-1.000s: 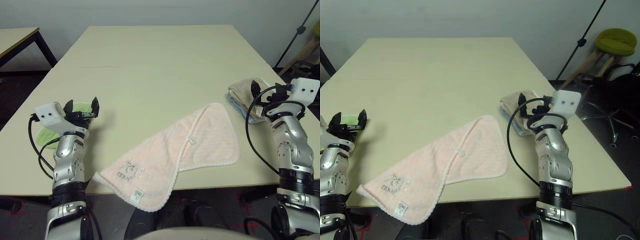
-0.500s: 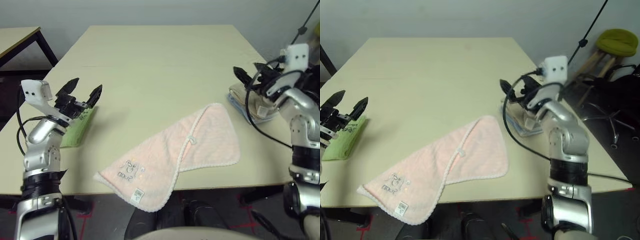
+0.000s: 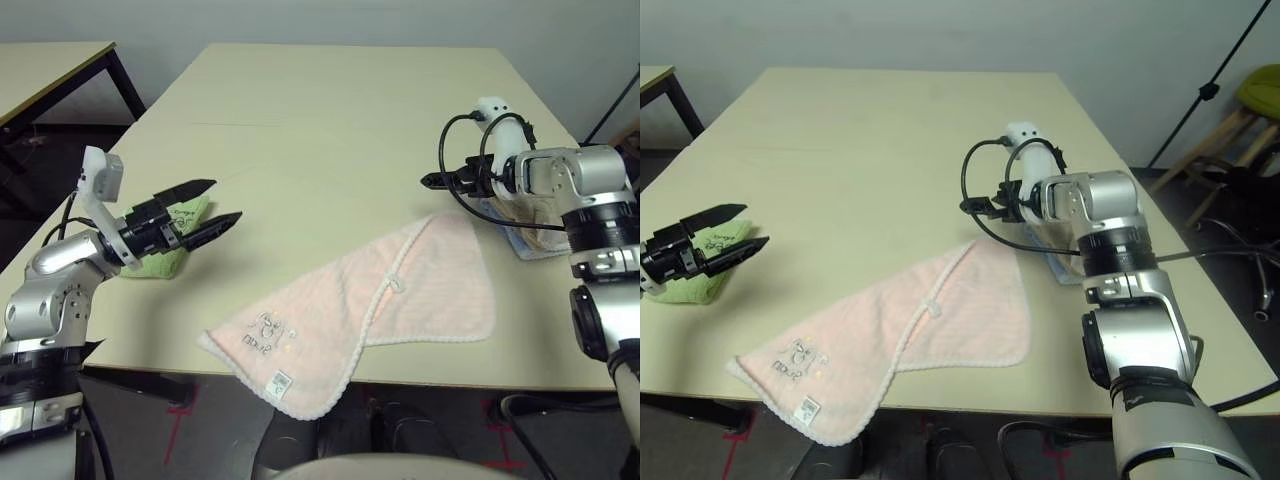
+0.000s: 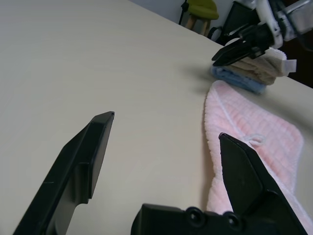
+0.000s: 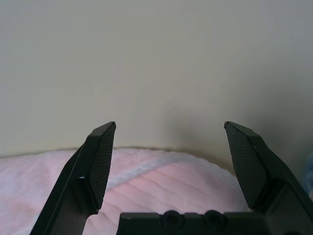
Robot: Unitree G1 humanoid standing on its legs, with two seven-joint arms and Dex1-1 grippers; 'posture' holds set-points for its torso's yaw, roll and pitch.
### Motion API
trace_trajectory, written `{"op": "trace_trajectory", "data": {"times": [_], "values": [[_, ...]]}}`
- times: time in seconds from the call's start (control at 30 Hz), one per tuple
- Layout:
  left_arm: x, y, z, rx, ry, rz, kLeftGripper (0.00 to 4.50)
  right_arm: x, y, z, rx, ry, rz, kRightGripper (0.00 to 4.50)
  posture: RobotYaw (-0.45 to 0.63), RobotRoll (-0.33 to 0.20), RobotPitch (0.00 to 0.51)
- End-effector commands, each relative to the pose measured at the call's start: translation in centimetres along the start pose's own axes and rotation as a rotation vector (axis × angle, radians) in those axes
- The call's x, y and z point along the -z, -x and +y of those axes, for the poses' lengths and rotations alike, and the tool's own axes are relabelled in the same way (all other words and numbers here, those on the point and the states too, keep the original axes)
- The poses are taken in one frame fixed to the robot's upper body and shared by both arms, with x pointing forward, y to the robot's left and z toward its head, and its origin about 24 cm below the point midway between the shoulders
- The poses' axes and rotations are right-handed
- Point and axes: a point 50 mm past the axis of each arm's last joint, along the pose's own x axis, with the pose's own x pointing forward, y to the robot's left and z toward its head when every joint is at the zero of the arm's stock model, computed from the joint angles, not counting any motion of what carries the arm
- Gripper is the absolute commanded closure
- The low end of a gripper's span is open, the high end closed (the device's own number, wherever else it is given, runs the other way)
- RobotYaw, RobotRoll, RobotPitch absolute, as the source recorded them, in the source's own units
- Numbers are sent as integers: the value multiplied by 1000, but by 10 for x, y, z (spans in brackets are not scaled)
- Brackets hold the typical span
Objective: Fold the towel and set it aside.
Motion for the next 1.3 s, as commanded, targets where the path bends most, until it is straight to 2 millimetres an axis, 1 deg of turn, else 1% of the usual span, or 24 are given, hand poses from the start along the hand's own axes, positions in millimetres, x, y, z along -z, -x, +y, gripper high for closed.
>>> {"op": "trace_trajectory", "data": {"times": [0.03,0.13,0.33,0.43,0.57,0.7,0.73,0.77,0.83,0.9,1.03,1.07,1.1,1.13,1.2,1.23,1.3], "values": [[1,-4,-10,63,30,17,0,9,-8,-5,21,-16,68,31,228,0,41],[2,-4,-14,89,43,27,0,19,-12,-10,41,-34,115,31,230,0,41],[2,-3,-17,99,58,32,0,33,-13,-14,38,-48,184,31,227,0,42],[3,-4,-18,99,60,30,0,41,-17,-19,77,-40,194,31,225,0,42],[5,-5,-18,102,66,27,0,49,-24,-19,85,-43,218,31,222,0,41],[5,-6,-20,104,64,22,0,61,-30,-24,117,-23,249,31,225,0,40],[5,-6,-20,104,64,22,0,62,-32,-24,118,-26,250,418,226,0,40],[6,-6,-20,104,64,21,0,63,-33,-24,118,-30,248,683,226,0,40],[8,-5,-19,102,67,21,0,63,-36,-21,101,-29,248,1353,224,0,40],[13,-3,-18,101,71,23,0,60,-38,-18,93,-16,235,2080,222,0,40],[19,-2,-17,104,79,26,0,48,-39,-10,55,3,188,3535,220,0,41],[21,-2,-17,104,81,27,0,42,-38,-7,44,7,165,4010,214,0,43],[22,-2,-16,105,83,29,0,38,-37,-5,36,15,147,4385,214,0,43],[23,-3,-16,107,87,29,0,30,-36,-1,25,25,118,4481,214,0,43],[25,-3,-17,111,92,31,0,18,-32,5,9,37,73,4481,210,0,45],[25,-4,-20,122,101,35,0,9,-29,12,-21,43,44,4481,210,0,45],[25,-6,-23,136,118,45,0,-1,-23,20,-63,49,11,4481,207,0,47]]}}
